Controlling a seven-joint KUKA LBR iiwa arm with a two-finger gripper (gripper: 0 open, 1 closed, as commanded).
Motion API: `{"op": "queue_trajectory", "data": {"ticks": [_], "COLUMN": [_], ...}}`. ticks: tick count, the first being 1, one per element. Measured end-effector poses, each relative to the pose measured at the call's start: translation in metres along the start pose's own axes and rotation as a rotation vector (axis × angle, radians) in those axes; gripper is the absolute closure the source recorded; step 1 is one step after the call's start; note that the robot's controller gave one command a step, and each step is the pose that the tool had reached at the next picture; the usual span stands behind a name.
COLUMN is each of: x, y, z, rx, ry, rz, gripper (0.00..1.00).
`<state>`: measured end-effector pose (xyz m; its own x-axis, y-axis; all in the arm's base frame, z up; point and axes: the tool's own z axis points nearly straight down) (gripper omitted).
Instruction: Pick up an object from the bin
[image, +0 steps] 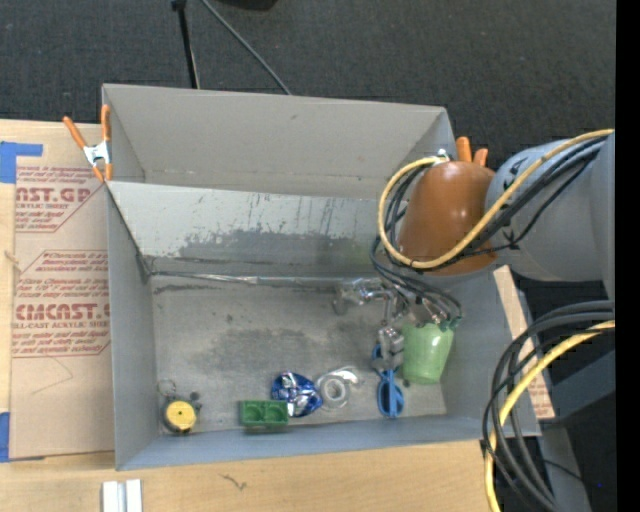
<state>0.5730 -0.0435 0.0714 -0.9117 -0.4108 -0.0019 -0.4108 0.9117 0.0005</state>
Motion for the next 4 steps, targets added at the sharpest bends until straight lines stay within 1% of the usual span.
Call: {"op": "queue_trajectory", "data": {"ticks": [1, 2, 3, 4], "x": [0.096, 0.066, 0.066, 0.074], "y": [-0.004, -0.015, -0.016, -0.003], "z": [-0.045, 0.003, 0.002, -0.132], "rx": [0.000, -0.003, -0.002, 0.005], "ry": [0.003, 0.001, 0.000, -0.004], "rz": [-0.262, -0.714, -0.712, -0.763], "gripper": [0.00, 0.00, 1.00, 1.00]}}
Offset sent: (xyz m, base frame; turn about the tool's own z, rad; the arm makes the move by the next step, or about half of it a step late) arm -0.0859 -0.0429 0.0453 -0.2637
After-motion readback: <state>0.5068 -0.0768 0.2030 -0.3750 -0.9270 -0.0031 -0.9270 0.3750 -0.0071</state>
